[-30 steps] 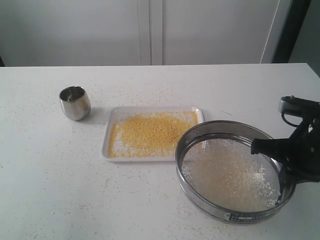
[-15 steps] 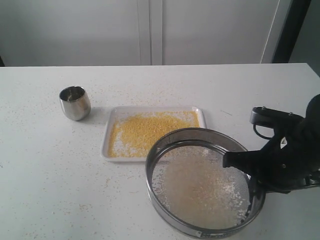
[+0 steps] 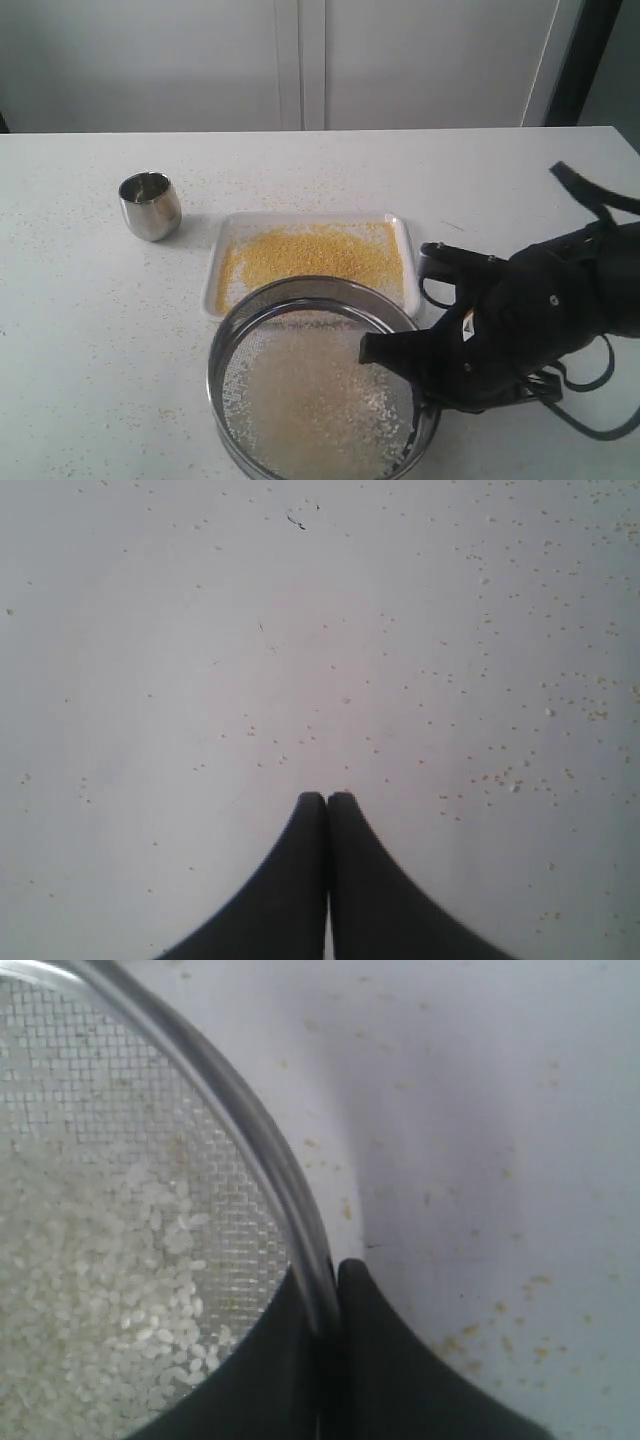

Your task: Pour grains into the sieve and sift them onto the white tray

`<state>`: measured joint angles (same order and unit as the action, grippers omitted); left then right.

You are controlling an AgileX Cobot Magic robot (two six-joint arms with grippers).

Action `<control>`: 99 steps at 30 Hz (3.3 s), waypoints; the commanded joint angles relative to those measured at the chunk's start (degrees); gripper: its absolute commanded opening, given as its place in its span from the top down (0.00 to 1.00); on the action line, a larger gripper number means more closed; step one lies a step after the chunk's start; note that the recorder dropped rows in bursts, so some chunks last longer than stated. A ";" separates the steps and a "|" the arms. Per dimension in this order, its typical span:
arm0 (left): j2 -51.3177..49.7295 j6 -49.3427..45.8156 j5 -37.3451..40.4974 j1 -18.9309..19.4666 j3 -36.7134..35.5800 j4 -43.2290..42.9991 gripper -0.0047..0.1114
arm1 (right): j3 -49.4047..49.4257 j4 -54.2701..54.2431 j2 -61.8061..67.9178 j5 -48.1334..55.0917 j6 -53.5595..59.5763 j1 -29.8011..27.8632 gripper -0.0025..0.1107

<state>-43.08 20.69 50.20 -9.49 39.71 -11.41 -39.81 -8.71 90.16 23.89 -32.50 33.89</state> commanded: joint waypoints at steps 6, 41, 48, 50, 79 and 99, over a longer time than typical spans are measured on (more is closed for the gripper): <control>0.43 0.03 0.48 0.18 -0.45 0.27 0.96 | -2.50 -0.42 6.25 -3.64 -2.66 3.37 0.98; 0.43 0.03 0.37 0.18 -0.45 0.27 0.96 | -10.49 8.71 8.12 6.72 -2.21 3.37 0.98; 0.43 0.03 0.37 0.18 -0.45 0.27 0.96 | -10.49 8.71 8.74 7.19 -2.21 3.37 0.98; 0.43 0.03 0.37 0.18 -0.45 0.27 0.96 | -10.49 8.71 8.74 7.19 -2.21 3.37 0.98; 0.43 0.03 0.37 0.18 -0.45 0.27 0.96 | -10.82 8.71 5.34 9.72 -6.74 3.37 0.55; 0.43 0.03 0.37 0.18 -0.45 0.27 0.96 | -10.82 10.92 -18.26 14.20 -3.12 3.09 0.98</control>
<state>-43.08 20.69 50.20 -9.49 39.71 -11.41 -50.17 0.54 73.90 37.52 -36.60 37.21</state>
